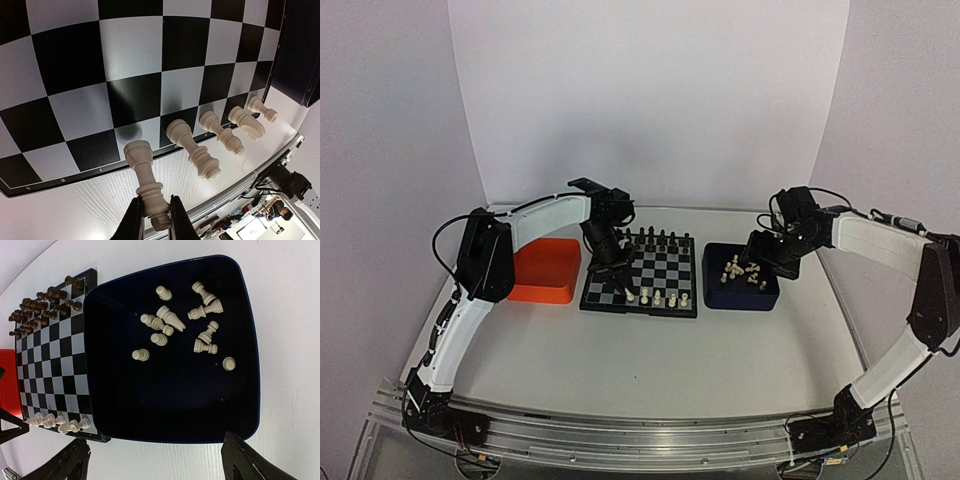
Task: Set up the chess pieces on the board
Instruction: Place the chess piece on the chessboard.
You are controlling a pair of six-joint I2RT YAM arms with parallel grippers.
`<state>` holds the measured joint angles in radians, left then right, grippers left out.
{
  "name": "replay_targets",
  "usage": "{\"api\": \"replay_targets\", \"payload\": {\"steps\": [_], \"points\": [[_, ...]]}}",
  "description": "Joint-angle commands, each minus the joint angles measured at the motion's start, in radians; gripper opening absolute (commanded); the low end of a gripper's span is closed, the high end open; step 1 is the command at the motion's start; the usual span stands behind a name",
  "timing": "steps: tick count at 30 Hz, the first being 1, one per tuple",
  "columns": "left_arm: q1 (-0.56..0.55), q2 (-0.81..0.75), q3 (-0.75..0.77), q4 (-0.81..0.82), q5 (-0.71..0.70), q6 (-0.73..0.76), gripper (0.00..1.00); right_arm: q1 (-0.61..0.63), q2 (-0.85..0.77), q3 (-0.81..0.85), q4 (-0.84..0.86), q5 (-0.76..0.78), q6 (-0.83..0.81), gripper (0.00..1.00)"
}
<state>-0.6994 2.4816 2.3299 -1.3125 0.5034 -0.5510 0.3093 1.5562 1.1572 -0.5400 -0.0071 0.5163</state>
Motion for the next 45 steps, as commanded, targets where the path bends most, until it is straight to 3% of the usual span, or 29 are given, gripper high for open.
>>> {"api": "replay_targets", "payload": {"steps": [1,7,27,38,45], "points": [[-0.002,0.008,0.037,-0.024,0.009,-0.004,0.03,-0.006,0.008,-0.005,-0.005,0.002,0.002,0.89],[-0.002,0.017,0.04,-0.02,0.018,-0.004,0.04,-0.009,0.01,-0.007,-0.005,0.001,0.002,0.89],[-0.002,0.024,0.048,-0.015,0.028,-0.001,0.2,-0.014,0.01,-0.011,-0.006,0.005,0.008,0.89],[-0.002,0.033,0.069,-0.011,0.032,-0.002,0.2,-0.017,0.01,-0.013,-0.008,0.004,0.007,0.89],[-0.002,0.035,0.098,-0.016,0.0,-0.006,0.15,-0.019,0.006,-0.016,-0.008,0.007,0.002,0.89]]}}
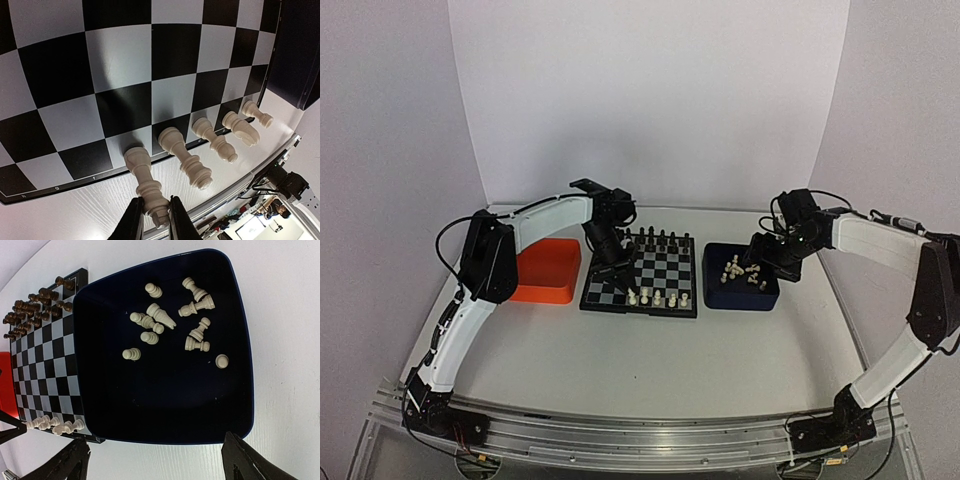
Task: Set up the chess pieces on the board
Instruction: Place the chess piece on the chessboard.
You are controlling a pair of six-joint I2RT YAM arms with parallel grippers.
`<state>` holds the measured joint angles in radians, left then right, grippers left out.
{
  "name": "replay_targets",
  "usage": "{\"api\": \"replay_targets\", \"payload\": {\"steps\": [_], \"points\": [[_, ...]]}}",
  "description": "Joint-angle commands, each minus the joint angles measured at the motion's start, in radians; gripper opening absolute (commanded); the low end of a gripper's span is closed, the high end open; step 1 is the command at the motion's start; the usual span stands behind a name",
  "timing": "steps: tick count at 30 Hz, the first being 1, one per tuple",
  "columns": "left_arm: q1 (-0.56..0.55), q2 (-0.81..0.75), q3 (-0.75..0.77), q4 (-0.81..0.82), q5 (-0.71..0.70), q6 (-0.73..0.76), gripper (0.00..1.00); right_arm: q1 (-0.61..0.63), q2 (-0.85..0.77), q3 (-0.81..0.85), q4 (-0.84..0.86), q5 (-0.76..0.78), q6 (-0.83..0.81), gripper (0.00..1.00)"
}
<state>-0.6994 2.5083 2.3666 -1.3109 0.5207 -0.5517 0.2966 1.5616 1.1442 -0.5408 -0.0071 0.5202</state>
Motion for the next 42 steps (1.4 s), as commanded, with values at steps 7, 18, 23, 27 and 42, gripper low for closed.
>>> {"api": "replay_targets", "payload": {"steps": [7,18,23,27,42], "points": [[-0.002,0.007,0.07,-0.027,-0.041,0.001,0.15,-0.008,0.002,-0.001,-0.008,0.007,-0.005,0.89],[-0.007,0.018,0.048,-0.025,-0.039,0.01,0.17,-0.011,0.004,-0.003,-0.01,0.007,-0.003,0.9],[-0.008,0.018,0.04,-0.032,-0.062,0.011,0.19,-0.011,-0.001,-0.005,-0.01,0.007,-0.005,0.9],[-0.01,0.02,0.036,-0.031,-0.061,0.014,0.2,-0.013,-0.004,-0.006,-0.012,0.007,-0.005,0.9],[-0.013,-0.048,0.052,-0.003,-0.066,0.013,0.31,-0.015,-0.011,-0.008,-0.011,0.016,0.0,0.9]]}}
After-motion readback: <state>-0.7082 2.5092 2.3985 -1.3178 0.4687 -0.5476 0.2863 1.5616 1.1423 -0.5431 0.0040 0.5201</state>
